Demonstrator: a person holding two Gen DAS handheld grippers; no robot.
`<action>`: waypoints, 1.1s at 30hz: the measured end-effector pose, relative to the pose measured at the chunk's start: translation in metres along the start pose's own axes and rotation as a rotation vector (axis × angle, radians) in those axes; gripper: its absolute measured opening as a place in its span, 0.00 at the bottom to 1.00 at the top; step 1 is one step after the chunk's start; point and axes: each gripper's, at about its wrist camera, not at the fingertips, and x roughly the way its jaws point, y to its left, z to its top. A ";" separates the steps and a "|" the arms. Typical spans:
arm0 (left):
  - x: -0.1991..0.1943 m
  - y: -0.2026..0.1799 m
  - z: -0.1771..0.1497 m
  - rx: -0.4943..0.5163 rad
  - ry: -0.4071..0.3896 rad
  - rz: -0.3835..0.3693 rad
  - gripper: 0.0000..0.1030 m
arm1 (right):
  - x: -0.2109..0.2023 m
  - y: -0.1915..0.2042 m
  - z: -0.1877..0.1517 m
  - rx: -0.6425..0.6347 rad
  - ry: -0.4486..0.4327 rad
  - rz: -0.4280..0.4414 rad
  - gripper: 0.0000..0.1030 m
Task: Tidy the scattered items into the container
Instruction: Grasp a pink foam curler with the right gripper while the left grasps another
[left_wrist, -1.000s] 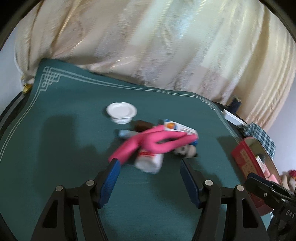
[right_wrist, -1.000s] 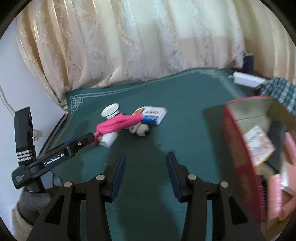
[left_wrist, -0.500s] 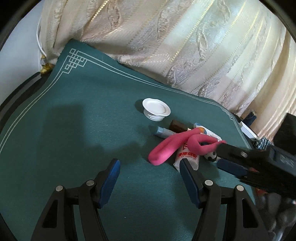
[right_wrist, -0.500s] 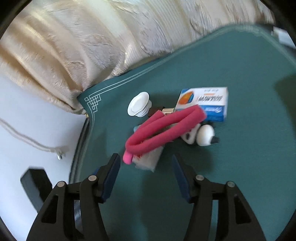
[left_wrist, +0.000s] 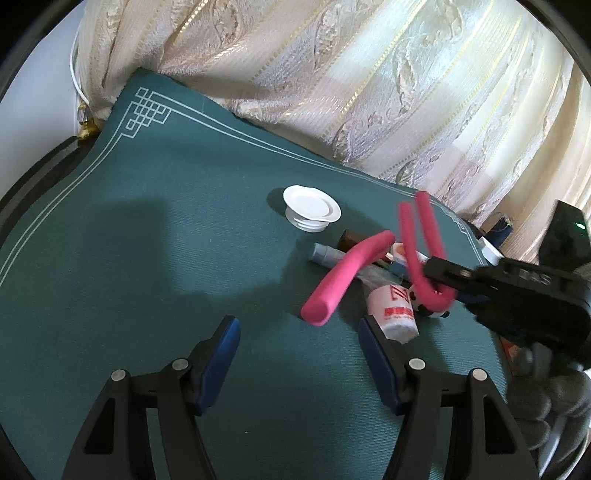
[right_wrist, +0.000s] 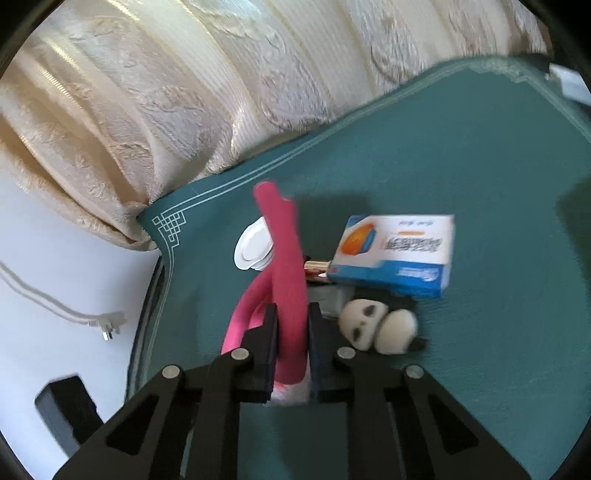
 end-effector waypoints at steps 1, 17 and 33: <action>0.001 -0.001 0.000 0.004 0.000 0.000 0.66 | -0.007 -0.003 -0.003 -0.008 -0.007 -0.003 0.16; 0.014 -0.009 0.010 0.038 0.034 0.017 0.66 | -0.082 -0.045 -0.053 -0.153 0.003 -0.238 0.33; 0.074 -0.034 0.031 0.213 0.107 0.076 0.39 | -0.079 -0.032 -0.057 -0.274 -0.083 -0.313 0.61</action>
